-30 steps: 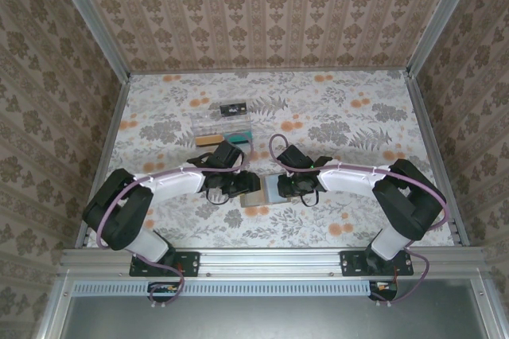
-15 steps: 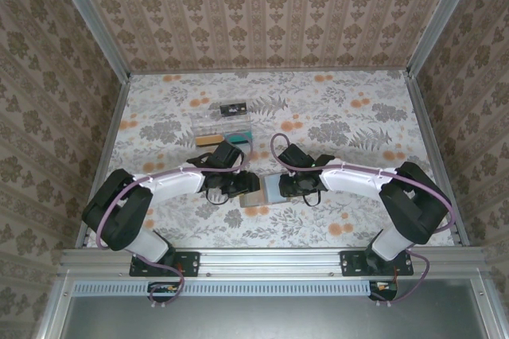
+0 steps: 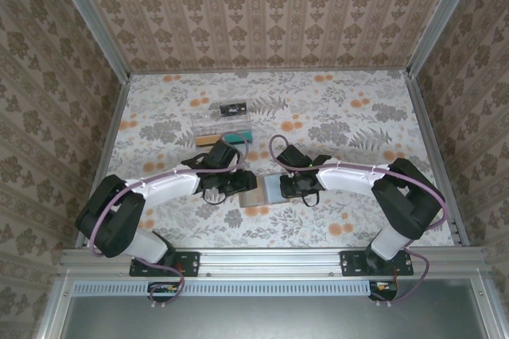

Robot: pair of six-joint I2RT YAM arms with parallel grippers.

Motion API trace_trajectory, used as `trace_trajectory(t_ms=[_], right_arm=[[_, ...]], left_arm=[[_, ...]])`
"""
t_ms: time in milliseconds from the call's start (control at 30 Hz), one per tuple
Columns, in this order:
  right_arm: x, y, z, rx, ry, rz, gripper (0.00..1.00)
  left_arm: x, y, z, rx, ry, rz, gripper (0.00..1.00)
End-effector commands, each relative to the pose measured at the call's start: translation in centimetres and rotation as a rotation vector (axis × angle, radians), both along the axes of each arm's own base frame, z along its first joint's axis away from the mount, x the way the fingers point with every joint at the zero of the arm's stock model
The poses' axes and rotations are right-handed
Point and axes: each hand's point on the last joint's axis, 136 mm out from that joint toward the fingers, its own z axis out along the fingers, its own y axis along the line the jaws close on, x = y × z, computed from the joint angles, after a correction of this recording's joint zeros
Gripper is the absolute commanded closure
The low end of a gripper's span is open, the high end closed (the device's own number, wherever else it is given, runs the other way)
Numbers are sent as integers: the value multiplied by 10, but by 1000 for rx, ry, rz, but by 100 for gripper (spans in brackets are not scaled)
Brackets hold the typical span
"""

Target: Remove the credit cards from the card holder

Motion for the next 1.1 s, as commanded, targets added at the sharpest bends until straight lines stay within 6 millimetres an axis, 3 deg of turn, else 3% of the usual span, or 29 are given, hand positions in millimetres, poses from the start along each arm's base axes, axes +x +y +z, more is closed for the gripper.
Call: trace_trajectory(t_ms=[0,533,1067], right_arm=[[-6,5,-11,18,39,-2,76],[-8,4,-11,19,39,-5,76],[-10,4,-13,19,44,-11,76]], left_arm=[[-6,8,-8,26,32,11,50],[-7,-3,-18,-3,62,-17,51],[-4,-34,-2,-85,23,-102,48]])
